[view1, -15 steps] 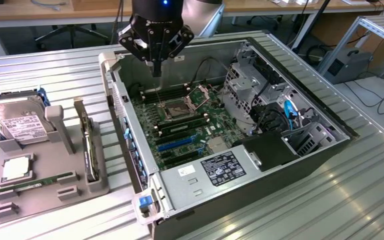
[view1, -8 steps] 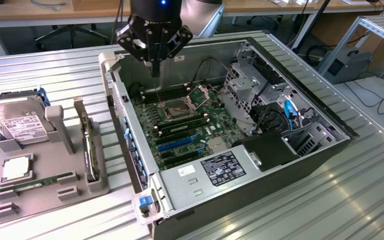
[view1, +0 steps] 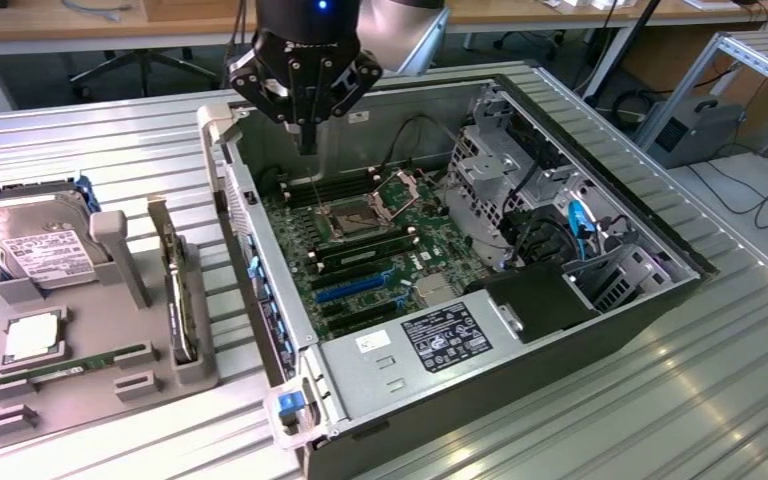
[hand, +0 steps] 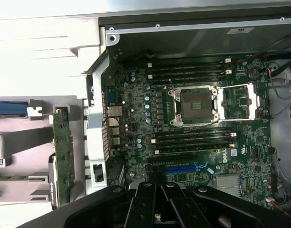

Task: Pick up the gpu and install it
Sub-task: 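Reach for the gpu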

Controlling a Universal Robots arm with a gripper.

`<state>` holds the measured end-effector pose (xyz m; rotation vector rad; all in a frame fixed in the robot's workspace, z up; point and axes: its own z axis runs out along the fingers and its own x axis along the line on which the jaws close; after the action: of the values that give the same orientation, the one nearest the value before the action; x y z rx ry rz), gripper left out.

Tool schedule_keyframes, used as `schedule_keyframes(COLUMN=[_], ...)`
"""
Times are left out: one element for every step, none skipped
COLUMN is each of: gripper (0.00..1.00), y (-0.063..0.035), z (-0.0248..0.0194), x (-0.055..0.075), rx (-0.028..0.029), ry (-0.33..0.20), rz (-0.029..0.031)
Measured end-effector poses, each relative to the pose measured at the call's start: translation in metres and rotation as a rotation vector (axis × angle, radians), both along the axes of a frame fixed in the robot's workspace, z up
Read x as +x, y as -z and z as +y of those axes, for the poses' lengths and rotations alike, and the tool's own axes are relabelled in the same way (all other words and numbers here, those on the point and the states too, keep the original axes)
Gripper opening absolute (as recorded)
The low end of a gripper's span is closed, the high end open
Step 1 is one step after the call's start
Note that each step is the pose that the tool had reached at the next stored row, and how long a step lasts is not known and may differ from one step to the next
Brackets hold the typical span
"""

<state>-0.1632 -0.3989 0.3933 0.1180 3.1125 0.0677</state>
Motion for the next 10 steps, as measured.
schedule_keyframes(gripper=[0.11, 0.11, 0.11, 0.11, 0.11, 0.11, 0.11, 0.11, 0.11, 0.11], y=[0.0, 0.0, 0.0, 0.0, 0.0, 0.0, 0.0, 0.0, 0.0, 0.0], z=[0.0, 0.0, 0.0, 0.0, 0.0, 0.0, 0.0, 0.0, 0.0, 0.0], x=[-0.0004, -0.0008, -0.0011, -0.0014, -0.0018, -0.0021, -0.0024, -0.0027, -0.003, -0.0034], rx=[-0.0001, -0.0001, 0.0, 0.0, 0.0, 0.0, 0.0, 0.0, -0.0001, 0.0], ry=[0.0, 0.0, 0.0, 0.0, 0.0, 0.0, 0.0, 0.0, 0.0, 0.0], rz=[0.0001, 0.0, 0.0, 0.0, 0.0, 0.0, 0.0, 0.0, 0.0001, 0.0])
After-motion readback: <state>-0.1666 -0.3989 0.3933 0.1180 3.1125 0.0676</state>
